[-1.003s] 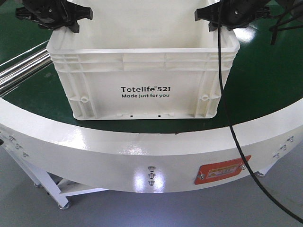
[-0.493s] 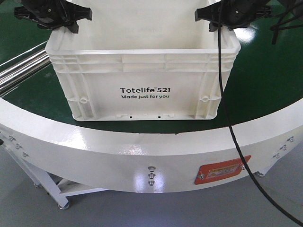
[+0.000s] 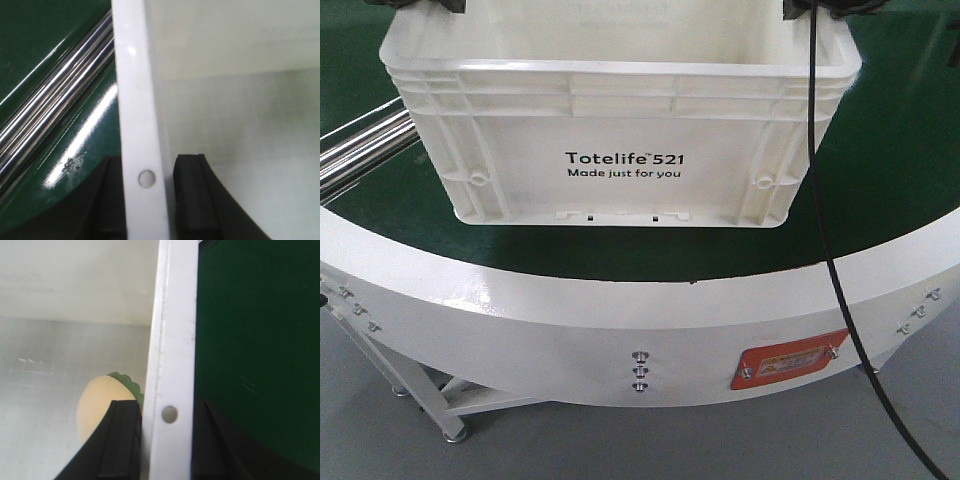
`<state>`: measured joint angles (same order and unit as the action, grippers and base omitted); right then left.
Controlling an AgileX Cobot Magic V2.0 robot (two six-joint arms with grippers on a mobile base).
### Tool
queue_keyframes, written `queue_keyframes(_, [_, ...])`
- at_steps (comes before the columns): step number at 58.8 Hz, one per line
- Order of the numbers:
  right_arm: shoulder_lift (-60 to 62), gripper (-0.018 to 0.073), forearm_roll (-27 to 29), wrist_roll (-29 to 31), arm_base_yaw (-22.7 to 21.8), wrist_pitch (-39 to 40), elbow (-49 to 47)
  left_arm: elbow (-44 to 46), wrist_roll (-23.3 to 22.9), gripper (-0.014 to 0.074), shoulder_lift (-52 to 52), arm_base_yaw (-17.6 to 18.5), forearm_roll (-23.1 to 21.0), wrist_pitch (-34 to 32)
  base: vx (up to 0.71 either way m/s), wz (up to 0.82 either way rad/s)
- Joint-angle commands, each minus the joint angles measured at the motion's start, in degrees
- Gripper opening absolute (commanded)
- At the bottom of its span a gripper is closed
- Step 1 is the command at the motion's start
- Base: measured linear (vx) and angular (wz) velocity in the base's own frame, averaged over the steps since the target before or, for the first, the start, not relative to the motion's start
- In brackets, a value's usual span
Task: Place moving items into box and shelve
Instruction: 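Lift the tote off the conveyor with both grippers toward the robot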
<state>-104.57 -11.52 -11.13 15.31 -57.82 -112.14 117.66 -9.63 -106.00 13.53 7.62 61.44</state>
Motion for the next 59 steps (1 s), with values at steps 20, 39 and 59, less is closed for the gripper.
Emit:
queue_keyframes(20, [12.89, 0.0036, -11.21, -8.18, 5.02, 4.49, 7.68, -4.40, -10.48, 0.0032, 13.01, 5.68, 13.38, -2.65, 0.00, 0.00])
queue_keyframes(39, [26.21, 0.0036, -12.42, -10.19, 6.62, 9.43, 26.61, -28.06, -16.82, 0.0036, 27.69, 9.54, 16.34, -15.81, 0.00, 0.00])
queue_keyframes(59, [29.98, 0.0036, -25.14, -24.05, 16.57, 6.84, 33.76, -44.84, -25.72, 0.0036, 36.75, 14.22, 23.24, -20.51, 0.00, 0.00])
